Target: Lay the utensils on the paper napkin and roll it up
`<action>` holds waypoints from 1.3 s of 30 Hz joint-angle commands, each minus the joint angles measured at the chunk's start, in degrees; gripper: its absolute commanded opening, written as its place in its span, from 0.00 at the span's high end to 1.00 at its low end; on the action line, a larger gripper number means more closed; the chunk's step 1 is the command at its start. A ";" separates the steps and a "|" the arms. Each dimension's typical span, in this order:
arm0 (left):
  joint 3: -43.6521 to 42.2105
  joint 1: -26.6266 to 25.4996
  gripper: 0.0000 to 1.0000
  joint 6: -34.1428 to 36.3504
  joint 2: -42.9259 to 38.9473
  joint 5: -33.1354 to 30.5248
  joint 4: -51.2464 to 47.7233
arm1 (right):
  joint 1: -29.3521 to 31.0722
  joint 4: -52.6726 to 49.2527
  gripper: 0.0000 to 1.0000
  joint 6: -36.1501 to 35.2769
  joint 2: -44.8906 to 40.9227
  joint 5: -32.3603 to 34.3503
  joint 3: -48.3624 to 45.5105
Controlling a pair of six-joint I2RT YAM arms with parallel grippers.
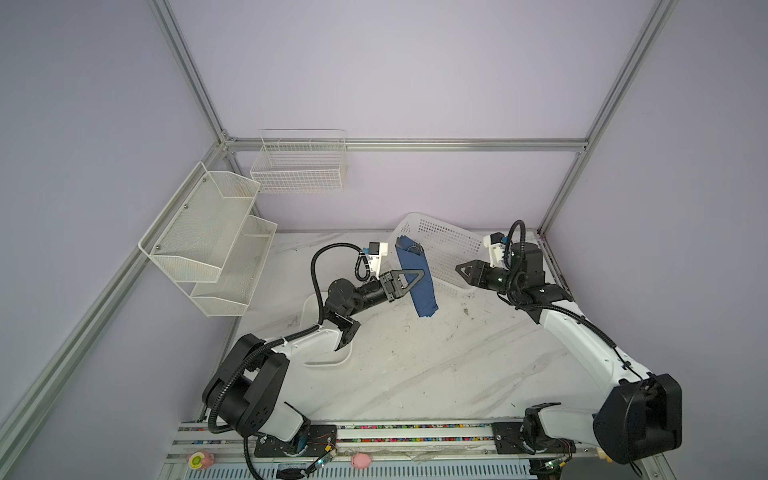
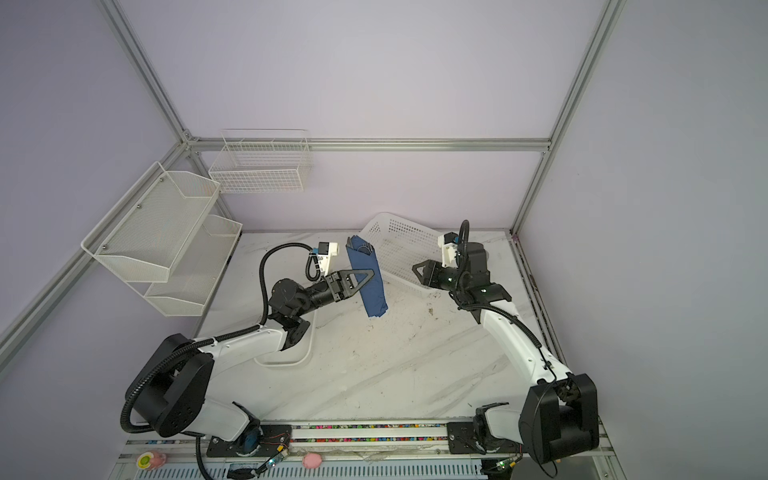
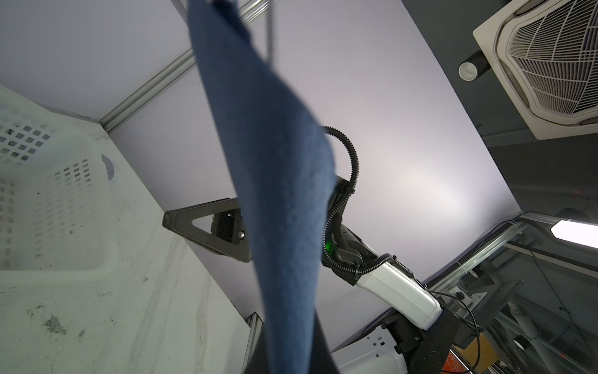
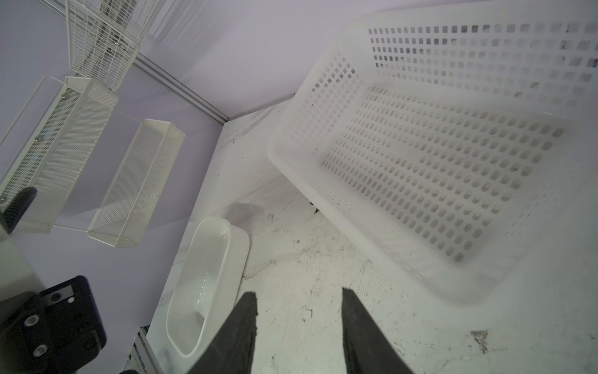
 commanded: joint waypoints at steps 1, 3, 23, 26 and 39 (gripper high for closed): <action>0.70 0.20 0.96 2.07 -3.03 -0.56 2.24 | -0.25 0.63 0.55 -2.06 -0.31 -9.74 1.54; 0.82 0.20 0.96 2.25 -3.08 -0.96 2.10 | -0.25 5.85 0.55 1.72 -2.13 -16.85 -0.39; 4.09 0.19 0.97 0.14 -0.27 -3.92 7.02 | 1.35 10.20 0.65 7.44 -8.87 -38.35 -7.27; 4.13 0.20 0.97 -0.10 -0.26 -3.76 7.14 | 2.59 16.36 0.64 13.11 -8.66 -39.67 -8.17; 3.52 0.20 0.98 -0.09 -0.71 -3.92 7.37 | 7.19 9.95 0.72 8.40 -5.85 -36.38 -6.32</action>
